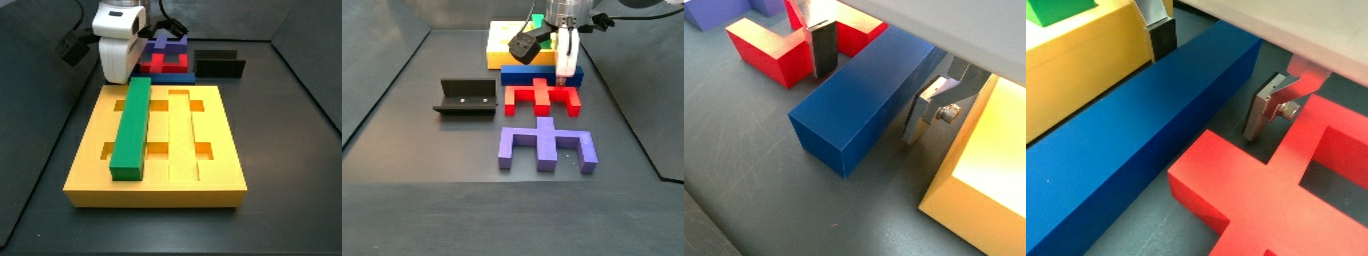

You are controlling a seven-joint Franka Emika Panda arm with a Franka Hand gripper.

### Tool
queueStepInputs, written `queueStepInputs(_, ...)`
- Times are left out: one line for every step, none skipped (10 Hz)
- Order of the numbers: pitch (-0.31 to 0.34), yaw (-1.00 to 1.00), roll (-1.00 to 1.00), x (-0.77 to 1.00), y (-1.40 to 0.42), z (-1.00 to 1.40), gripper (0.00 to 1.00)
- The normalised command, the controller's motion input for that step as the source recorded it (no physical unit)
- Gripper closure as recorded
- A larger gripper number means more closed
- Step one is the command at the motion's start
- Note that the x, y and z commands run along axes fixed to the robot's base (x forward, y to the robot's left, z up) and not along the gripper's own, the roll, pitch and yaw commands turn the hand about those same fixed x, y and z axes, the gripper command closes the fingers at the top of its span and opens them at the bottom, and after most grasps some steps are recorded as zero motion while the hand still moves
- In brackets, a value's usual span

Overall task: Pick up the blue object. Move up. Move to above the board. Insert the blue object.
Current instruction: Pick up the blue object.

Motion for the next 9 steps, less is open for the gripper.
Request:
queueStepInputs(-0.004, 0.06, 0.00, 0.09, 0.00, -0.11, 0.00)
queueStepInputs(0.000, 0.13, 0.00, 0.10, 0.00, 0.00, 0.00)
queueStepInputs(0.000, 0.16, 0.00, 0.11, 0.00, 0.00, 0.00)
queueStepInputs(0.000, 0.12, 0.00, 0.09, 0.00, 0.00, 0.00)
queueStepInputs(-0.004, 0.15, 0.00, 0.05, 0.00, 0.00, 0.00)
queueStepInputs(-0.043, 0.14, 0.00, 0.00, 0.01, 0.00, 0.00)
queueStepInputs(-0.044, 0.07, 0.00, 0.00, 0.00, -0.01, 0.00)
queueStepInputs(-0.019, 0.00, 0.00, -0.16, 0.00, -0.08, 0.00)
queueStepInputs(-0.001, -0.06, 0.01, -0.34, 0.00, -0.13, 0.00)
